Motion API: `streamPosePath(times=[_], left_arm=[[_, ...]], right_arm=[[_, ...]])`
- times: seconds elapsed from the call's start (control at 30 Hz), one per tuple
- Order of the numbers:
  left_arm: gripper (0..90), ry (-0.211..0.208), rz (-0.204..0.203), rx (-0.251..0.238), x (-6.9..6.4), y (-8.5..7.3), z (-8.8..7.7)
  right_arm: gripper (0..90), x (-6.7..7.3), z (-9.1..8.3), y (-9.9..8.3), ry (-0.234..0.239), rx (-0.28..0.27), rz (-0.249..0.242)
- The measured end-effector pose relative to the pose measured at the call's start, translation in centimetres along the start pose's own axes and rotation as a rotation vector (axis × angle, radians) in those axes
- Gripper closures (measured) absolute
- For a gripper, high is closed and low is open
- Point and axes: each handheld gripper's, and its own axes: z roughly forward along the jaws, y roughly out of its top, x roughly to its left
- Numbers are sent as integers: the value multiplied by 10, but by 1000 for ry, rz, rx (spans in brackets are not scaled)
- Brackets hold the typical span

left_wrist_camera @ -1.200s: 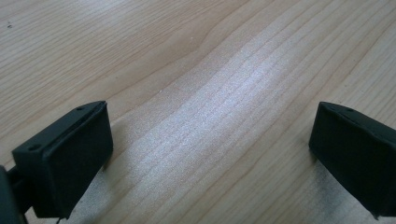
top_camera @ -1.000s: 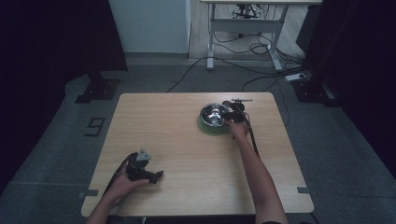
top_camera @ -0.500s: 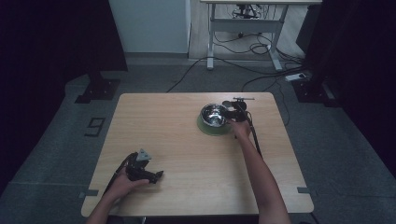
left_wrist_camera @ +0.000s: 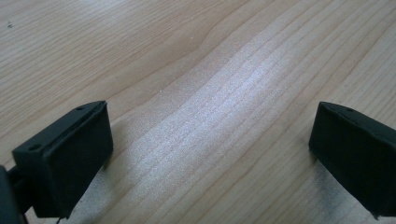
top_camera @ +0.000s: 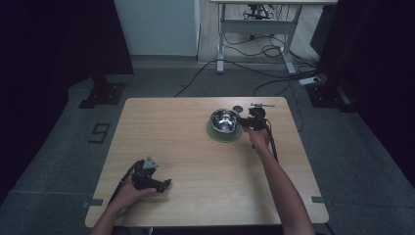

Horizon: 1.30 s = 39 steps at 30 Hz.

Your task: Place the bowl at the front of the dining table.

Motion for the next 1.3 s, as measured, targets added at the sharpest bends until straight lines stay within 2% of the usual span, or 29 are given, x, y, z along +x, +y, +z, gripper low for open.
streamPosePath(times=[0.47, 0.97, 1.3], left_arm=[[0, 1, -1, 0, 0, 0, 0], [0, 0, -1, 1, 0, 0, 0], [0, 1, -1, 0, 0, 0, 0]], right_arm=[[426, 10, -32, -20, 78, 27, -80], [426, 17, -64, -42, 119, 31, -120], [421, 19, -90, -66, 155, 47, -152]])
